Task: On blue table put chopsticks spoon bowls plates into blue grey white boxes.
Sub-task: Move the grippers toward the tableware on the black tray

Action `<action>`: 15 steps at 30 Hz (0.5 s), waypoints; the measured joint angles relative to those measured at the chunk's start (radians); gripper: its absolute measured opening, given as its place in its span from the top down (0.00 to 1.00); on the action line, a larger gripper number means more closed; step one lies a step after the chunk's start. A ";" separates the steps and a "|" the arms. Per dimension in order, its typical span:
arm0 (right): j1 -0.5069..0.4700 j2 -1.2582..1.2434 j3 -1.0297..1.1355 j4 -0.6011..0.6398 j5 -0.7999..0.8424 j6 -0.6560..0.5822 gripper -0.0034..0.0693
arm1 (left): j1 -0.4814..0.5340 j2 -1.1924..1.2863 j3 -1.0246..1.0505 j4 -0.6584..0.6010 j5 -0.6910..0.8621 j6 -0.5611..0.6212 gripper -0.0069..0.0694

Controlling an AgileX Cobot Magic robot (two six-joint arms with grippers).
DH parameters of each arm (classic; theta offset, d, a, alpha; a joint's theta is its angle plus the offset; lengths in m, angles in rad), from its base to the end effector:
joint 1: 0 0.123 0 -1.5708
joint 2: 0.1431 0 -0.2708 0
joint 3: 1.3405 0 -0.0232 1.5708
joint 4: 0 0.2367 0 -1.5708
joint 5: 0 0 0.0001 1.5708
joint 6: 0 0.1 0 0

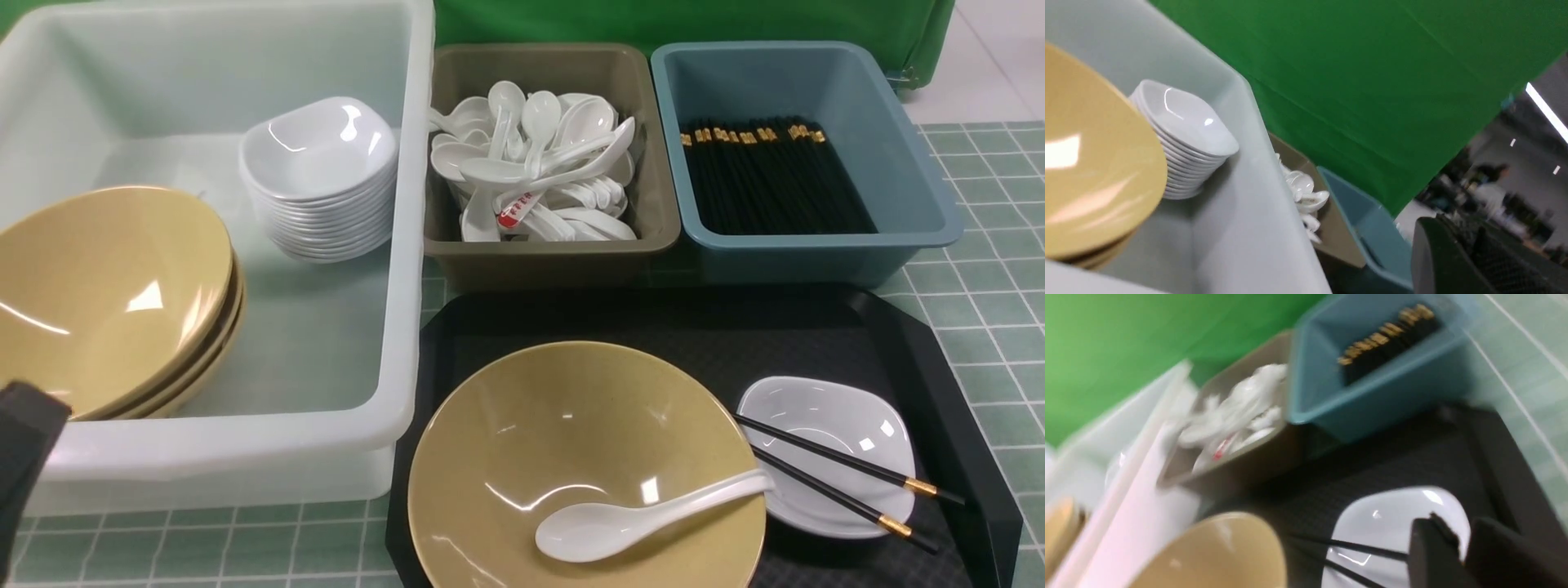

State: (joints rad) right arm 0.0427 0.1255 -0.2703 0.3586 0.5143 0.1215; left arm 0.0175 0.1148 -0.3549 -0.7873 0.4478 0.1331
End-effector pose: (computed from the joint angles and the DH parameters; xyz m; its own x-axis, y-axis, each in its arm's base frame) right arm 0.0584 0.0198 0.2470 -0.3165 0.4037 -0.8584 -0.0828 0.8897 0.4489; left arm 0.0505 -0.0299 0.2901 -0.1640 -0.5422 -0.8241 0.2392 0.7886 -0.5665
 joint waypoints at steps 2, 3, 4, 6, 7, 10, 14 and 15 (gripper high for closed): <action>0.015 0.113 -0.107 -0.034 0.070 -0.094 0.88 | 0.000 0.101 -0.095 0.107 0.084 0.011 0.93; 0.020 0.192 -0.179 -0.052 0.118 -0.158 0.90 | 0.000 0.196 -0.181 0.199 0.166 0.016 0.93; 0.020 0.208 -0.194 -0.052 0.129 -0.171 0.90 | 0.000 0.196 -0.181 0.211 0.166 0.016 0.93; 0.023 0.402 -0.368 -0.075 0.274 -0.339 0.90 | 0.000 0.348 -0.328 0.334 0.322 0.021 0.93; 0.023 0.492 -0.450 -0.081 0.340 -0.418 0.90 | 0.000 0.415 -0.395 0.388 0.388 0.027 0.93; 0.034 0.687 -0.622 -0.087 0.530 -0.569 0.90 | 0.000 0.557 -0.532 0.470 0.550 0.092 0.93; 0.085 0.864 -0.727 -0.088 0.643 -0.673 0.90 | -0.056 0.681 -0.619 0.472 0.617 0.218 0.93; 0.115 0.905 -0.744 -0.091 0.663 -0.701 0.90 | -0.102 0.722 -0.637 0.463 0.622 0.249 0.93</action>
State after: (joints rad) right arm 0.1574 1.0305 -1.0145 0.2680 1.1771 -0.5795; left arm -0.0843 0.8367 -0.9923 -0.3242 1.0699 0.3824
